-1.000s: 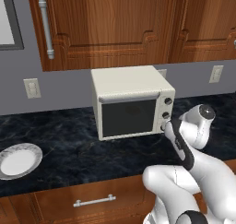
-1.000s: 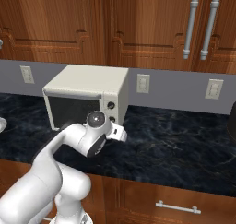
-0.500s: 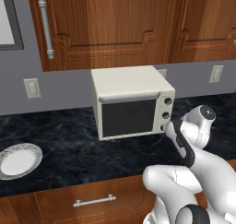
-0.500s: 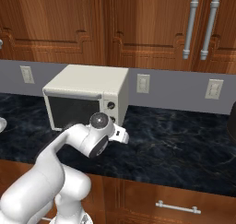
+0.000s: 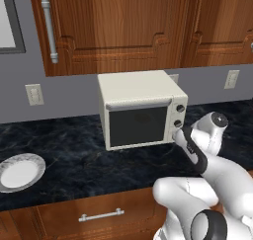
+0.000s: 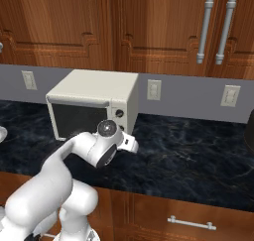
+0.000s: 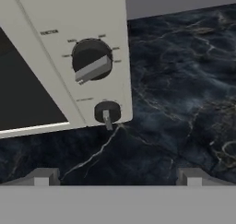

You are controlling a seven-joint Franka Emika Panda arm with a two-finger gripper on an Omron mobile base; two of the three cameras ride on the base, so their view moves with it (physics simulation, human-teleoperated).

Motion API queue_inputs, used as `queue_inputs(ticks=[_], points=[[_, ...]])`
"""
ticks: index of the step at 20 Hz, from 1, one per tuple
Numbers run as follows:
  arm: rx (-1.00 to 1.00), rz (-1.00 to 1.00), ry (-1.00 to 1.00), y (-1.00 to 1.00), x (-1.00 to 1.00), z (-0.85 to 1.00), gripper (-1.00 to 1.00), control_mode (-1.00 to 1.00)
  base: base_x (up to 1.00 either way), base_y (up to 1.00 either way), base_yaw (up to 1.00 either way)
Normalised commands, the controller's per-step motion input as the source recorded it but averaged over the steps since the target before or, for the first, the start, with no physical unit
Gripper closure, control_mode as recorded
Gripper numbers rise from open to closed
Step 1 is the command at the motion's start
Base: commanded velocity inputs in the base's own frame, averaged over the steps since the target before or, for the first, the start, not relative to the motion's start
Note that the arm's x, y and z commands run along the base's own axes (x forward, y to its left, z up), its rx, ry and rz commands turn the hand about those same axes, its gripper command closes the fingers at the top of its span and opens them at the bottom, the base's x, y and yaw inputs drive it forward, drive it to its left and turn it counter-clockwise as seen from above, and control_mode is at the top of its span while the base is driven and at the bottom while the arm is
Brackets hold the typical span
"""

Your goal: Pick up the bagel from the plate, place it on the toaster oven rack, close the door, and set the timer.

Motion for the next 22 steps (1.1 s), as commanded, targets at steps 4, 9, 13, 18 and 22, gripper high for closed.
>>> queue_inputs(ticks=[4,9,13,18,22], points=[[0.0,0.0,0.0,0.05,0.21,-0.18,-1.0,-1.0,0.0,0.0,0.0],[0.0,0.0,0.0,0.0,0.13,-0.15,-1.0,-1.0,0.0,0.0,0.0],[0.0,0.0,0.0,0.0,0.0,-0.08,-1.0,-1.0,0.0,0.0,0.0],[0.0,0.0,0.0,0.0,0.0,-0.01,-1.0,-1.0,0.0,0.0,0.0],[0.0,0.0,-0.01,0.0,0.0,0.0,-1.0,-1.0,0.0,0.0,0.0]])
